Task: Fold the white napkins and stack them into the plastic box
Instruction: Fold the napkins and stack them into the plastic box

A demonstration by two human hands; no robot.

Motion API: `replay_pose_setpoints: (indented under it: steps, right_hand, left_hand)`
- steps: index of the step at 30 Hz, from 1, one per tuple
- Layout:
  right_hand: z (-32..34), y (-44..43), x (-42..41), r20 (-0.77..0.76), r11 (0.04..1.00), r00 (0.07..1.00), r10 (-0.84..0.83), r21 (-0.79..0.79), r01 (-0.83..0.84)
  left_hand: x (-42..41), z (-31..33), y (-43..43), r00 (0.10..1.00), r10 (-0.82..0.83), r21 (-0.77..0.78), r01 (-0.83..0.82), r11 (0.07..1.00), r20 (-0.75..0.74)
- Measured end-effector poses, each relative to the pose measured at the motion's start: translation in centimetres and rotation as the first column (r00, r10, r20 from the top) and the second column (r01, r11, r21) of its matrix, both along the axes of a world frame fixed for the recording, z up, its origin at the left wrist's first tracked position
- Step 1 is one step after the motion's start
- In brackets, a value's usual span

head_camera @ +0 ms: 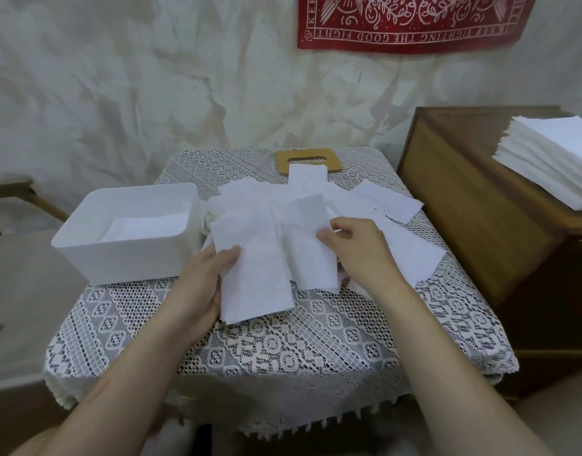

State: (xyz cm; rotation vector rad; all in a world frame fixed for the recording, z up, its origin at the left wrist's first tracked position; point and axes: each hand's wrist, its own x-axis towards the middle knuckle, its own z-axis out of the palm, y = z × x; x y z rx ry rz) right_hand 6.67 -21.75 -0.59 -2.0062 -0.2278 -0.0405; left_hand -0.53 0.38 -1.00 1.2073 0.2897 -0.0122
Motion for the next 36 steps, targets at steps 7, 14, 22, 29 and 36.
replay_pose_setpoints:
  steps: [7, 14, 22, 29, 36]
  right_hand:
    - [2.4, -1.8, -2.4, -0.138, 0.861, 0.969, 0.205, 0.496, -0.111]
    - [0.8, -1.2, -2.3, -0.174, 0.948, 0.983, 0.065, 0.317, -0.006]
    - [2.0, 0.5, -3.3, -0.193, 0.879, 0.962, 0.191, 0.47, -0.08]
    - [0.1, 3.9, -3.0, -0.155, 0.959, 0.986, 0.056, 0.283, -0.01]
    - [-0.3, 4.3, -3.2, -0.128, 0.98, 0.991, -0.039, 0.189, 0.063]
  left_hand:
    - [0.1, 0.0, -0.6, 1.0, 0.011, -0.015, -0.011, 1.0, -0.007]
    - [0.0, -0.1, -1.4, 1.0, 0.011, 0.0, -0.011, 1.0, -0.006]
    - [0.1, -0.5, -2.5, 1.0, -0.012, -0.043, 0.012, 0.999, 0.022]
    - [0.0, -0.3, -2.9, 1.0, 0.006, -0.192, -0.002, 0.981, 0.02]
    - [-0.3, -0.4, -3.2, 0.996, -0.043, -0.084, 0.05, 0.995, 0.082]
